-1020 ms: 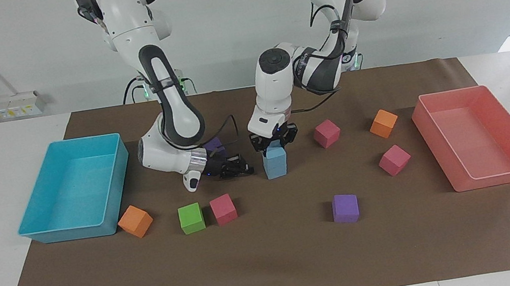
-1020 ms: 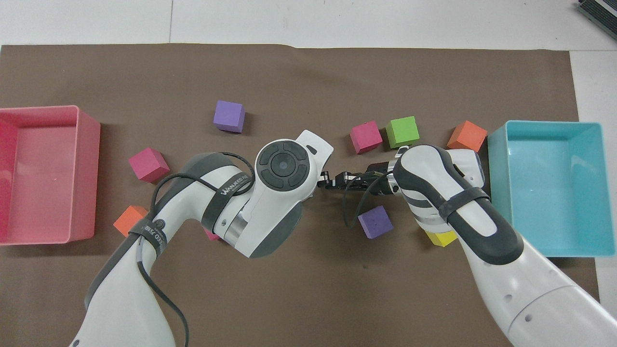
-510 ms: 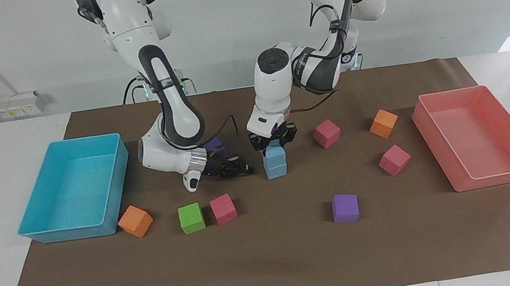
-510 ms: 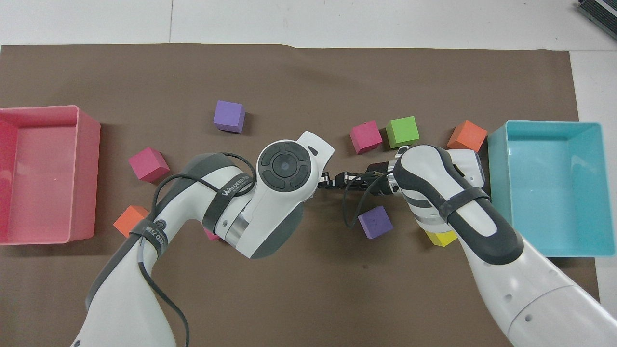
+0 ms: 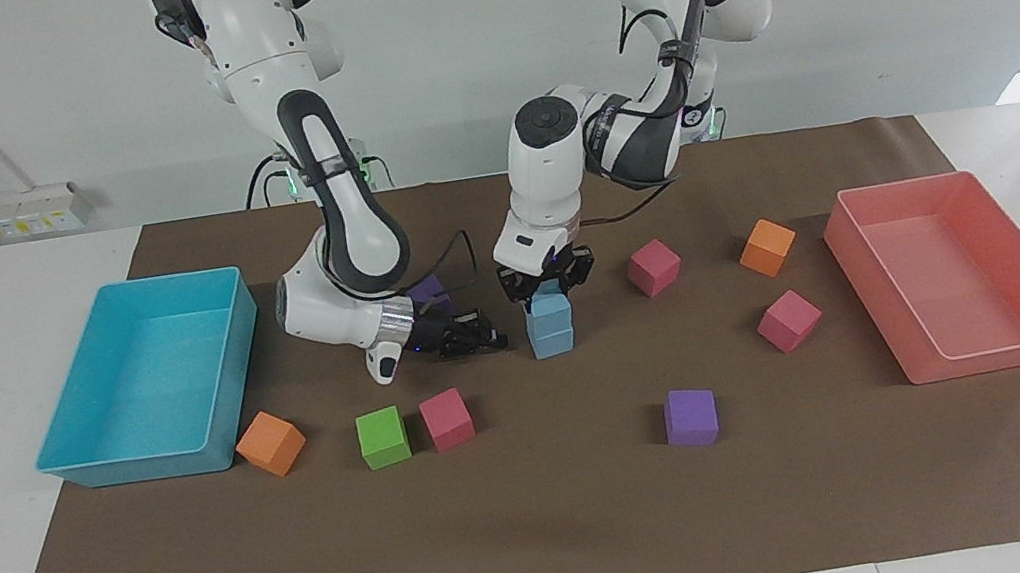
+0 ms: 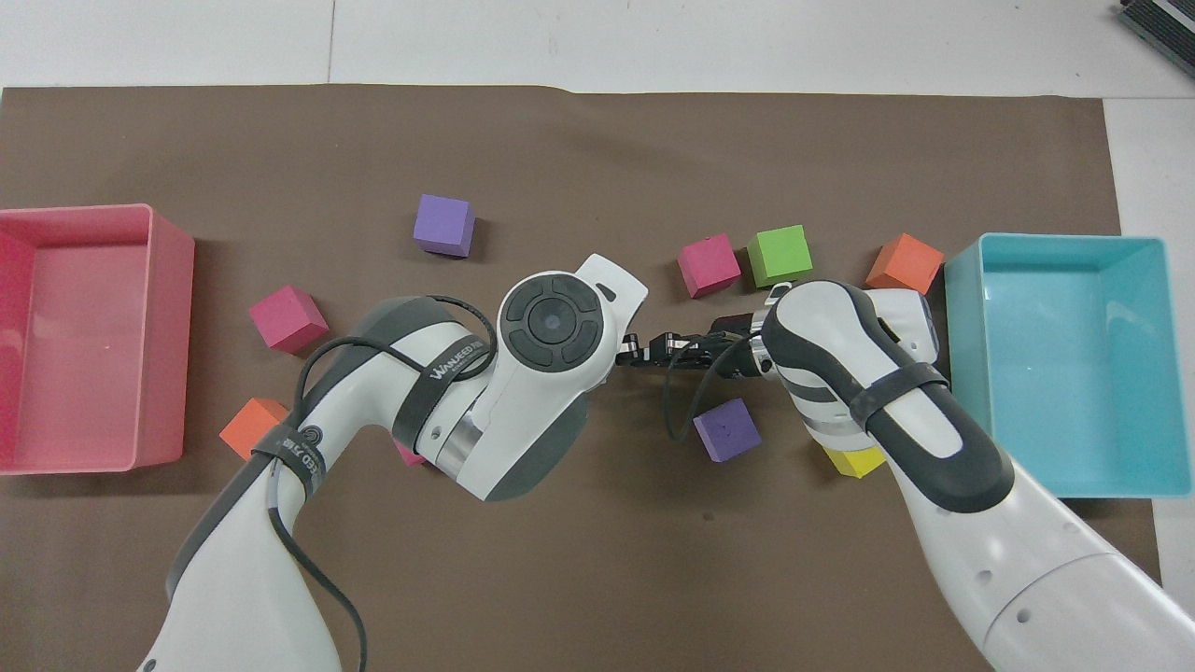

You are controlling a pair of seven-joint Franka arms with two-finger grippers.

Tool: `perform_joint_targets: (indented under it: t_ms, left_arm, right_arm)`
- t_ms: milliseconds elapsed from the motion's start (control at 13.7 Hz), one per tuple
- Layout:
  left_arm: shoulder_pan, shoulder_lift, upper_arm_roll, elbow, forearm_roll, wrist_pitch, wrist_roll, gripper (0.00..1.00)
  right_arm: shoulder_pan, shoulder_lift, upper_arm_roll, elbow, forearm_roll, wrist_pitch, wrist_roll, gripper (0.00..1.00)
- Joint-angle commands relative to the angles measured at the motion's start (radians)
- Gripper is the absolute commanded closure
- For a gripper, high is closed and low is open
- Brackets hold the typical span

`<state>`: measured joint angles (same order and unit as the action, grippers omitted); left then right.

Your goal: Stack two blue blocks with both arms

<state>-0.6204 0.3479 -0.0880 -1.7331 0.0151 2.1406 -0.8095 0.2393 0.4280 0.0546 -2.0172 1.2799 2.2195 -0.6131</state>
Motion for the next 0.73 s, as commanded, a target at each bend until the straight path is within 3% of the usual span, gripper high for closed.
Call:
perform_joint_targets:
  t_ms: [0,291,437,656]
  left_arm:
    - [-0.016,-0.009,0.016,-0.006,0.020,-0.002,-0.010,0.53]
    - [-0.016,-0.010,0.016,-0.003,0.022,-0.002,-0.008,0.34]
    - [-0.016,-0.010,0.016,-0.002,0.022,-0.001,-0.008,0.18]
    - [-0.018,-0.020,0.016,-0.002,0.020,-0.011,-0.008,0.09]
  right_arm:
    - [0.000,0.002,0.005,-0.003,0.038,0.023,-0.040,1.00]
    - [0.000,0.002,0.005,-0.003,0.038,0.029,-0.040,1.00]
    - [0.000,0.002,0.005,-0.003,0.038,0.035,-0.040,1.00]
    - [0.000,0.002,0.005,-0.005,0.038,0.035,-0.040,1.00]
